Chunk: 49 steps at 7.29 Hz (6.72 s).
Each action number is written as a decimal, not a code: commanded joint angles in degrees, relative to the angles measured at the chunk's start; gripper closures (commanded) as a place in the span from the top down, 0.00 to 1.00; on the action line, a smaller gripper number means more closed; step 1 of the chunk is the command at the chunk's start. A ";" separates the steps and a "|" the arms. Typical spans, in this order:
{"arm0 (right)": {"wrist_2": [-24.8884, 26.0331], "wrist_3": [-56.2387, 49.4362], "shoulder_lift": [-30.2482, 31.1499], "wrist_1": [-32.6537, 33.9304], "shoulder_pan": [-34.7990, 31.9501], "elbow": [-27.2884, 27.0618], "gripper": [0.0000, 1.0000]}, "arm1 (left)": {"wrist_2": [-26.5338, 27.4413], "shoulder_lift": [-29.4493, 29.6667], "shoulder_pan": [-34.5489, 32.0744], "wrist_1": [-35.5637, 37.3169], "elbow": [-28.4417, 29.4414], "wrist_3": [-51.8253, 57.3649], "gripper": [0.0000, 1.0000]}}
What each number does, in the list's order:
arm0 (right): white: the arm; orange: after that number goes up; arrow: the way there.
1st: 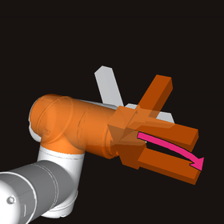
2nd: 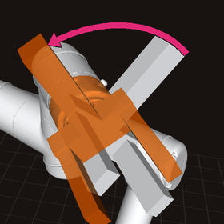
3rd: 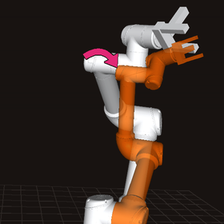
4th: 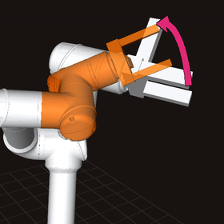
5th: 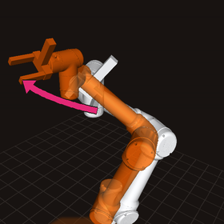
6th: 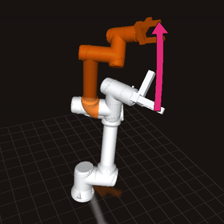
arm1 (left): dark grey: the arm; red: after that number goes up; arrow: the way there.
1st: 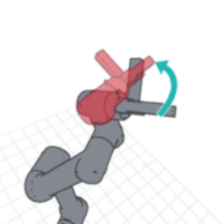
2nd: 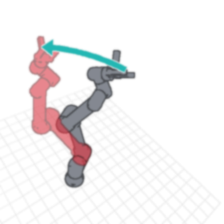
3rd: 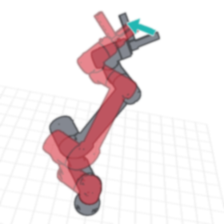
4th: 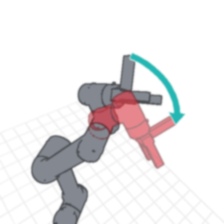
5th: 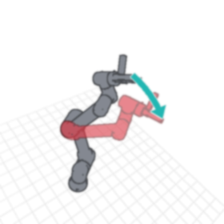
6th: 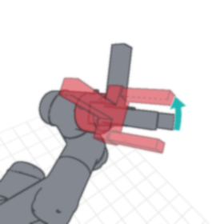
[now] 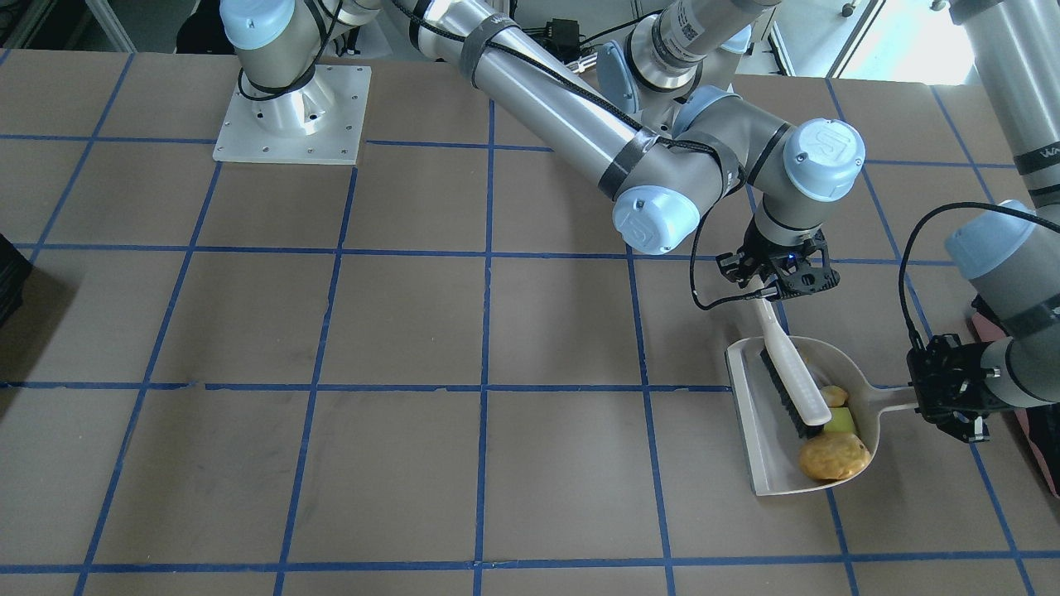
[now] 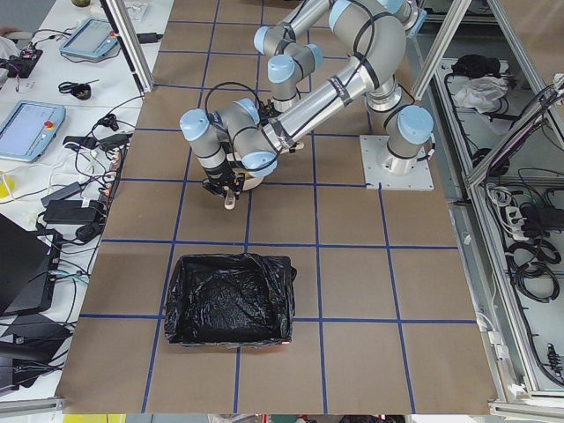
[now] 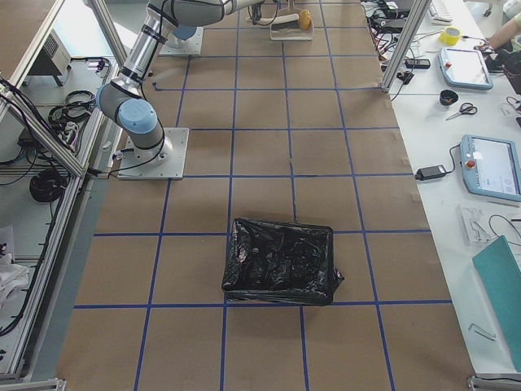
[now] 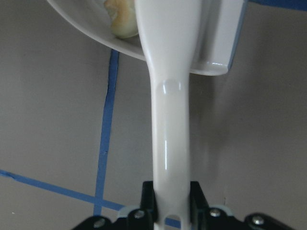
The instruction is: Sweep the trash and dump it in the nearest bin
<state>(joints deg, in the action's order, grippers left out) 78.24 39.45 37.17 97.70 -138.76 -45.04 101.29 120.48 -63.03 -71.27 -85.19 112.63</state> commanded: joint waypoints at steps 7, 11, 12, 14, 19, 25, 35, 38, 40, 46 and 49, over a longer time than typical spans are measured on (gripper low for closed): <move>7.19 -0.16 26.40 -5.92 12.01 -34.75 0.00 | -11.73 -1.12 12.99 -1.49 2.47 17.16 0.00; 7.19 1.76 42.35 14.50 12.02 -65.13 0.00 | -7.25 0.18 19.77 -16.42 20.09 27.94 0.00; 6.67 3.68 42.89 15.49 12.02 -66.74 0.00 | -6.55 1.76 21.96 -16.79 23.20 29.82 0.00; 6.31 4.06 42.63 14.72 12.19 -67.10 0.00 | -5.15 4.14 24.17 -16.18 28.46 31.67 0.00; 4.82 3.62 42.19 15.33 16.06 -67.99 0.00 | -4.43 11.43 31.46 -13.56 45.71 33.44 0.00; 4.91 3.26 40.79 17.87 15.97 -68.07 0.24 | -5.75 14.34 31.91 -0.55 47.75 29.57 0.00; 14.84 -17.00 43.76 2.22 28.07 -50.11 0.95 | 13.76 2.57 22.33 32.87 22.70 28.34 0.00; 14.84 -24.30 45.27 -1.37 35.02 -41.21 1.00 | 10.36 1.08 22.16 32.25 22.79 27.56 0.00; 14.40 -29.82 47.54 -3.21 40.89 -40.12 0.99 | -3.20 -2.34 21.89 18.36 23.14 16.02 0.00; 13.77 -33.65 56.68 -4.13 44.89 -46.17 1.00 | -14.78 -10.86 11.56 -10.81 15.71 -22.62 0.00; 13.43 -33.74 56.26 -3.66 45.41 -45.75 1.00 | -14.02 -15.70 -1.09 -10.90 8.91 -52.33 0.00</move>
<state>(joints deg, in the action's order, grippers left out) 91.80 5.81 93.61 93.83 -93.49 -90.73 86.82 106.63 -58.62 -81.99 -74.14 72.09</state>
